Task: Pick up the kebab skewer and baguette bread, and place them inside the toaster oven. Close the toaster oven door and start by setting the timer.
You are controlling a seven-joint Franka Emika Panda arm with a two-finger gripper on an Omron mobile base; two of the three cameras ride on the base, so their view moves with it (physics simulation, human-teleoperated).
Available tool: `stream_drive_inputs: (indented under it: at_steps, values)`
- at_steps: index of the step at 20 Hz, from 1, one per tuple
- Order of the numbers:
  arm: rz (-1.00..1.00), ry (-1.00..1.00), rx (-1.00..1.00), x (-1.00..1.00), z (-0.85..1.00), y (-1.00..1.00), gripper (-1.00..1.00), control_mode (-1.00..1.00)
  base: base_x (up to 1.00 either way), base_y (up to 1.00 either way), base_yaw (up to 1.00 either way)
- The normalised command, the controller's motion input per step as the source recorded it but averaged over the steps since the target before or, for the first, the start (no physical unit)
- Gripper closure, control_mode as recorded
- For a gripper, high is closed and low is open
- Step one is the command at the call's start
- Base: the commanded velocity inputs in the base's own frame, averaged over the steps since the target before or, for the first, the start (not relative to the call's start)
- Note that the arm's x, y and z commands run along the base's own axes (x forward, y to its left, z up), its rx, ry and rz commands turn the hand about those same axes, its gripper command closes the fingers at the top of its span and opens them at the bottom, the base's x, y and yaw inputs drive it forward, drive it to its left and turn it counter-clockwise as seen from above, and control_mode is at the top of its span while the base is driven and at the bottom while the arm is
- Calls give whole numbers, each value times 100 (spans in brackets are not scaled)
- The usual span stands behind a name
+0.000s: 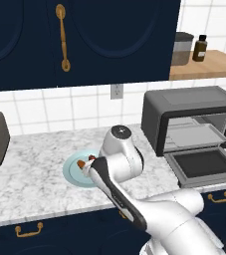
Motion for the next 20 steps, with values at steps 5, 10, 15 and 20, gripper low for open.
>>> stream_drive_inputs:
  at_steps: [5,10,15,20]
  values:
    - [0,14,0,47,-34,3,-100,-100,0,0,0]
    - [0,7,-2,40,-41,26,-100,-100,0,0,0]
    - [0,0,-6,33,-44,21,-100,-100,0,0,0]
    - [0,0,-6,16,-24,0,-100,-100,0,0,0]
